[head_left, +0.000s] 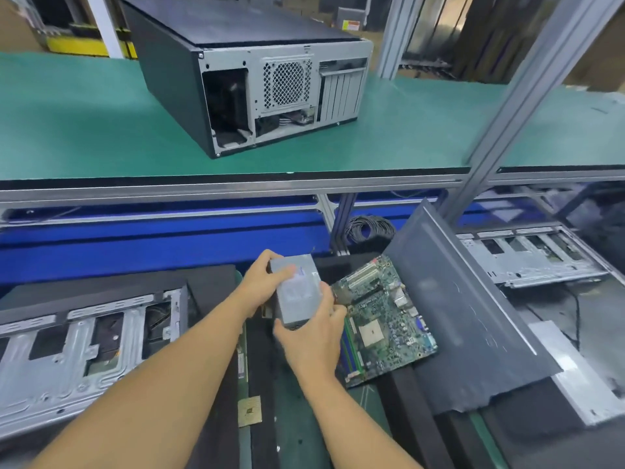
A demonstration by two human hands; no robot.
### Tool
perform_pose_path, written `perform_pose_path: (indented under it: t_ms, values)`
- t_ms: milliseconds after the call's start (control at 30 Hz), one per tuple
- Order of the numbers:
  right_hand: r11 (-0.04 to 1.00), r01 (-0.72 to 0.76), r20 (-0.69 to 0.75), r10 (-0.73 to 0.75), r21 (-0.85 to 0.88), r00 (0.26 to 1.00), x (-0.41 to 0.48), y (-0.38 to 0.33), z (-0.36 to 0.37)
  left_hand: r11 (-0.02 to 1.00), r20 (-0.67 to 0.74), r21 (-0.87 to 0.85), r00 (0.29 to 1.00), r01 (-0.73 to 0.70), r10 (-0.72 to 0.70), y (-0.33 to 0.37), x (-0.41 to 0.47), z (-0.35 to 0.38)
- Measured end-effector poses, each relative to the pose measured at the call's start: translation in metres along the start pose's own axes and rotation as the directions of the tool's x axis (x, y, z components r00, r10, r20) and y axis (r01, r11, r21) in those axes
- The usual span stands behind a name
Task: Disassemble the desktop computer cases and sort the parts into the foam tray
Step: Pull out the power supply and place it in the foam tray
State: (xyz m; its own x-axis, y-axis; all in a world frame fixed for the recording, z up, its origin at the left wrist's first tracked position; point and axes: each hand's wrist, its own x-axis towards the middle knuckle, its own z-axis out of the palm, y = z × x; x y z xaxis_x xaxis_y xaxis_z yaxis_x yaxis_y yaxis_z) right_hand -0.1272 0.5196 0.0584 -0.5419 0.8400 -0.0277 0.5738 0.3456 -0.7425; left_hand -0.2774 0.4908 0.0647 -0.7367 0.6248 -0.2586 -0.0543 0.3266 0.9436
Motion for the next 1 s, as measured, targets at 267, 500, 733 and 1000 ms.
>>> perform_pose_path:
  t_ms: [267, 500, 733, 1000]
  values:
    - [0.998, -0.002, -0.008, 0.002, -0.057, 1.0, 0.005, 0.012, 0.041, 0.996, 0.022, -0.023, 0.996, 0.084, -0.084, -0.023, 0.026, -0.003]
    - [0.999, -0.028, -0.019, 0.028, -0.015, 0.999, 0.008, 0.028, 0.072, 0.993, -0.066, 0.095, 0.996, 0.071, -0.065, -0.039, 0.044, -0.001]
    - [0.982, -0.019, -0.015, 0.016, -0.187, 1.0, -0.002, 0.037, 0.081, 0.934, -0.113, 0.341, 0.991, 0.107, -0.072, -0.051, 0.047, 0.003]
    - [0.936, -0.025, 0.049, 0.045, -0.351, 0.998, 0.005, 0.035, 0.075, 0.691, -0.163, 0.695, 0.98, 0.196, -0.114, -0.04, 0.035, 0.006]
